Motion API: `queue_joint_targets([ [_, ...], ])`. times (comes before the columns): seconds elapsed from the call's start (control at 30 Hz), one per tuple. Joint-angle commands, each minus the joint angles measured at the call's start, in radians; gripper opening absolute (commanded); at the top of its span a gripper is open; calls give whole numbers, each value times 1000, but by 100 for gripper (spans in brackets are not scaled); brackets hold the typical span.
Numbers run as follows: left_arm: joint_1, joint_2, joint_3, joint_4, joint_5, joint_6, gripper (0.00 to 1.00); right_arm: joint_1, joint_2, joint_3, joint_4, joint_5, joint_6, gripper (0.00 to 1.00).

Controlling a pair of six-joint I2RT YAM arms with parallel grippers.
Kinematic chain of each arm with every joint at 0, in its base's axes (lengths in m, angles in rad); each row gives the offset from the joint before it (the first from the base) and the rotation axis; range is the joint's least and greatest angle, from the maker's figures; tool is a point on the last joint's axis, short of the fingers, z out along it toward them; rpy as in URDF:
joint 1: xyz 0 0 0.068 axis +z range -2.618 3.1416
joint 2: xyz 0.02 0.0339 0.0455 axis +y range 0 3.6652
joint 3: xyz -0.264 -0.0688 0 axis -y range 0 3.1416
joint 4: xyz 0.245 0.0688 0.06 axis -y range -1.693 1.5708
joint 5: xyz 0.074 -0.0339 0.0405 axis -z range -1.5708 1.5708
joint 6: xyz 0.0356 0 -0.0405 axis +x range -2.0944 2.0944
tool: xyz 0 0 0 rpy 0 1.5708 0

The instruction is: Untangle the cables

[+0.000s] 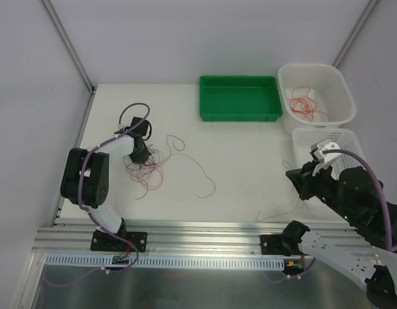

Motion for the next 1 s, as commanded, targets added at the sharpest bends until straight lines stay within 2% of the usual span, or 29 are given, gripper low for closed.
queue_joint_targets([
  [0.0, 49, -28, -30, -17, -18, 20, 0, 0, 5, 38, -103, 75, 6, 1],
  [0.1, 57, -47, -38, -17, 30, 16, 0, 0, 13, 12, -80, 56, 11, 1],
  [0.17, 57, -84, -46, -17, 90, 22, 5, 0, 34, -22, -55, 43, 11, 1],
  [0.3, 51, -201, -75, -17, 184, 55, 24, 0, 79, -50, -5, 39, 14, 1],
  [0.33, 51, -261, -81, -20, 208, 64, 34, 1, 86, -51, 17, 36, 12, 1],
  [0.4, 51, -329, -99, -23, 273, 79, 45, 0, 115, -43, 37, 37, 14, 1],
  [0.43, 51, -402, -105, -37, 291, 82, 55, -2, 131, -34, 52, 43, 12, 1],
  [0.5, 52, -522, -112, -60, 330, 93, 66, -4, 181, 10, 54, 63, 12, 1],
  [0.53, 51, -560, -110, -88, 331, 99, 79, -5, 198, 27, 55, 72, 12, 1],
  [0.63, 51, -692, -79, -146, 321, 153, 97, -33, 270, 117, 63, 124, 8, 1],
  [0.8, 52, -836, -36, -241, 307, 288, 99, -140, 402, 277, 57, 157, -15, 1],
  [0.9, 52, -892, -87, -240, 259, 340, 99, -206, 464, 381, 58, 178, -30, 1],
  [0.97, 52, -935, -139, -240, 172, 346, 99, -249, 493, 474, 55, 194, -44, 1],
])
